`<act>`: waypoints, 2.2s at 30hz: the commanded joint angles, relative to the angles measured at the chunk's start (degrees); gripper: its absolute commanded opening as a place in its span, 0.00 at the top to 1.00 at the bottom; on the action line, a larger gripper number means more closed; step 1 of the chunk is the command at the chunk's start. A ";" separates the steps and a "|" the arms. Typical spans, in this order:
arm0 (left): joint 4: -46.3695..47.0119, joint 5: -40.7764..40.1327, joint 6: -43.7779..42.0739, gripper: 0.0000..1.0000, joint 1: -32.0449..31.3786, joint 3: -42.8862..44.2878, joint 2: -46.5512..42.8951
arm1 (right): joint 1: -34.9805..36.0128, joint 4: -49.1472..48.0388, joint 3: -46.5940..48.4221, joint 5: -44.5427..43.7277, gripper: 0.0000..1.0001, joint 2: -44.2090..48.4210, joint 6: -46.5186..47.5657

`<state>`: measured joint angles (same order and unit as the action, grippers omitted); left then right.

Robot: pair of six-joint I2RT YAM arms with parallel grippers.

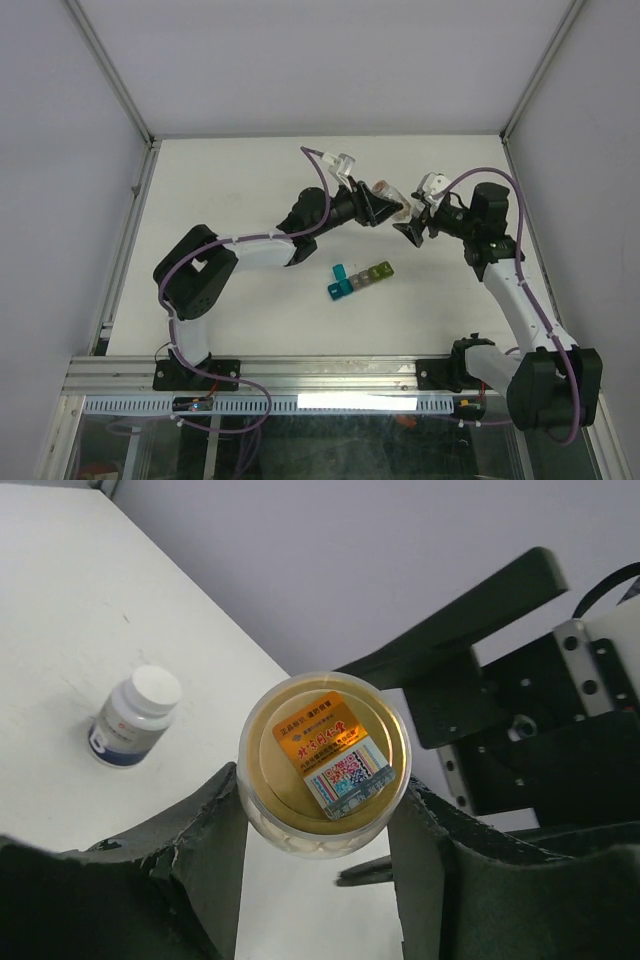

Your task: Sort the pills into containers

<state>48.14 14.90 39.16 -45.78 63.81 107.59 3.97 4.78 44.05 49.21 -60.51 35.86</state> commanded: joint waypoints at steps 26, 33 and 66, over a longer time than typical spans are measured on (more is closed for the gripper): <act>4.82 1.25 7.25 0.58 -2.00 2.48 0.72 | 2.49 -9.63 -2.00 -4.03 0.85 -0.80 -8.61; 6.89 2.68 8.44 0.34 0.46 0.06 -0.99 | 1.70 -4.20 -1.52 -2.95 0.87 -0.16 -6.91; 8.01 6.62 11.55 1.00 -0.16 2.38 1.97 | 1.38 -9.52 -2.69 -1.97 0.26 -0.87 -11.47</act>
<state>52.36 19.70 49.30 -45.67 63.46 109.49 5.15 0.58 40.49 47.20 -61.71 27.14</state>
